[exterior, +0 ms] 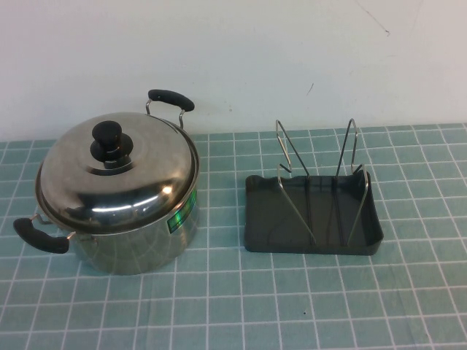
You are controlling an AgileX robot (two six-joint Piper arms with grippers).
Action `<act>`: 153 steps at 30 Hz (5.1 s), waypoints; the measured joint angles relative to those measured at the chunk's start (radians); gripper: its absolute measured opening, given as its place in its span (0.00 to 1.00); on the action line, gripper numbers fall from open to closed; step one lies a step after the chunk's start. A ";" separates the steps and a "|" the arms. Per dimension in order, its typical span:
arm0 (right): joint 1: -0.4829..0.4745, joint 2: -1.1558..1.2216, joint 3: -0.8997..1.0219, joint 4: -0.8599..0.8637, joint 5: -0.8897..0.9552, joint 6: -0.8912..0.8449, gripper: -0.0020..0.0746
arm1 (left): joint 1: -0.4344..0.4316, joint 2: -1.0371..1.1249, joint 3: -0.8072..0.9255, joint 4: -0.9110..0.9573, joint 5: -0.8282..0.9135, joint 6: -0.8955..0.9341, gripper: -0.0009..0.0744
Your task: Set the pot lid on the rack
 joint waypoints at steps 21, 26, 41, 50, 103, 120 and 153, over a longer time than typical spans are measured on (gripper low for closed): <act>0.000 0.000 0.000 0.201 -0.330 0.223 0.02 | 0.000 0.000 -0.037 -0.043 -0.282 0.003 0.01; 0.000 -0.001 -0.036 -0.031 -0.213 0.223 0.02 | 0.000 0.053 -0.187 -0.041 -0.070 0.001 0.01; 0.000 0.039 -0.312 -0.388 0.187 0.211 0.02 | 0.000 0.781 -0.427 0.060 -0.305 -0.149 0.05; 0.000 0.149 -0.376 -0.388 0.271 0.403 0.02 | 0.002 1.238 -0.670 0.277 -0.459 -0.278 0.81; 0.108 0.850 -0.703 -1.213 -0.955 2.003 0.84 | -0.272 1.323 -0.800 0.315 -0.934 -0.603 0.43; 0.558 1.174 -0.703 -0.819 -0.701 1.923 0.88 | -0.414 1.323 -0.800 0.307 -0.930 -0.570 0.43; 0.574 1.305 -0.772 -0.629 -0.452 1.169 0.11 | -0.310 1.094 -0.800 0.338 -0.295 -0.471 0.63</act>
